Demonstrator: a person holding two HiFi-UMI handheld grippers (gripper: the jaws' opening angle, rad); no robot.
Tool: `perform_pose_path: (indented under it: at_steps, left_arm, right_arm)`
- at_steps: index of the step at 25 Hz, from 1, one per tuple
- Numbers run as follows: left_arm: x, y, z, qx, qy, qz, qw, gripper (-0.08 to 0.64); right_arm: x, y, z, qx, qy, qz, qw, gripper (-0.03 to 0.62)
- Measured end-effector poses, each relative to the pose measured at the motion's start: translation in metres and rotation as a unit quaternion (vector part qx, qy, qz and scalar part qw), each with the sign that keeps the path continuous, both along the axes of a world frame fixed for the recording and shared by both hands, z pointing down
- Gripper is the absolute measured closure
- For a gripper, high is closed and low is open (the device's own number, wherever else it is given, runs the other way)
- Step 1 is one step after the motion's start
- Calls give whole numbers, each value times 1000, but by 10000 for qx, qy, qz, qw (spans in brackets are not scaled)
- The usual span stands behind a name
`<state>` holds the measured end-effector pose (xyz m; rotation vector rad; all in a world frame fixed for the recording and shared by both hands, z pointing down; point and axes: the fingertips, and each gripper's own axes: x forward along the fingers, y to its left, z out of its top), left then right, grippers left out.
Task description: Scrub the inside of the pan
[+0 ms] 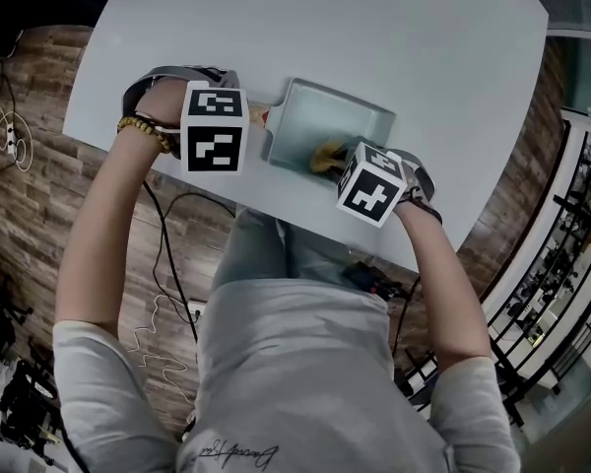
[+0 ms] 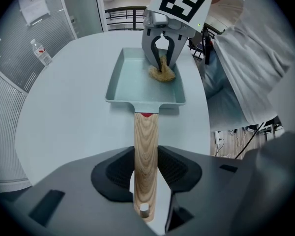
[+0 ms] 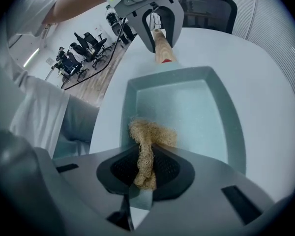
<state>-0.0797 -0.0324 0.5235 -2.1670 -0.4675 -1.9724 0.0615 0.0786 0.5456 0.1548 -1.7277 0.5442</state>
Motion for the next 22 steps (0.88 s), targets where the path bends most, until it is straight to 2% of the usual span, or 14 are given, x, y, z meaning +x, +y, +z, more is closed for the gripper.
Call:
perform_pose_path:
  at_steps: [6, 16, 22]
  left_arm:
    - [-1, 2, 1, 73, -45, 122, 9999, 408]
    - [-2, 4, 2, 58, -30, 240, 9997, 408]
    - [-1, 5, 1, 33, 19, 151, 9999, 408]
  right_arm:
    - [4, -3, 1, -41, -1, -184, 9998, 525]
    - [33, -63, 5, 328, 281, 10, 9991, 525]
    - [43, -76, 5, 497, 498, -44, 9975, 525]
